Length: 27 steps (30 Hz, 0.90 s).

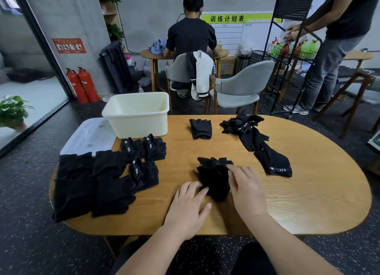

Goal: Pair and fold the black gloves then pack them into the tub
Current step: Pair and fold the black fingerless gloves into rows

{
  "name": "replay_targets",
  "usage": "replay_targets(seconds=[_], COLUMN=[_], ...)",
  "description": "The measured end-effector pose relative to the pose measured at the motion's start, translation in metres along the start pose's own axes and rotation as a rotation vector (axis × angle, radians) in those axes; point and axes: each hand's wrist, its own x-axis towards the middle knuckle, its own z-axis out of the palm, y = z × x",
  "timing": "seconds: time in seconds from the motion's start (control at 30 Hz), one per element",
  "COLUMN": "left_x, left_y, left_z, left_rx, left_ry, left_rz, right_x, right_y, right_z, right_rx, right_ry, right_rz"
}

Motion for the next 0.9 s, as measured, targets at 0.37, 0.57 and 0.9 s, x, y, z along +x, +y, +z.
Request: replay_targets(seconds=[0.37, 0.57, 0.9], left_x=[-0.006, -0.007, -0.007], left_y=[0.002, 0.002, 0.003], left_z=[-0.001, -0.003, -0.003], left_rx=[-0.025, -0.009, 0.017], left_ry=[0.012, -0.007, -0.023], left_rz=[0.085, 0.119, 0.129], right_x=[-0.048, -0.008, -0.051], right_y=[0.009, -0.003, 0.013], right_z=[0.016, -0.005, 0.002], right_rx=[-0.147, 0.033, -0.121], right_ry=[-0.257, -0.071, -0.239], right_rz=[-0.076, 0.140, -0.132])
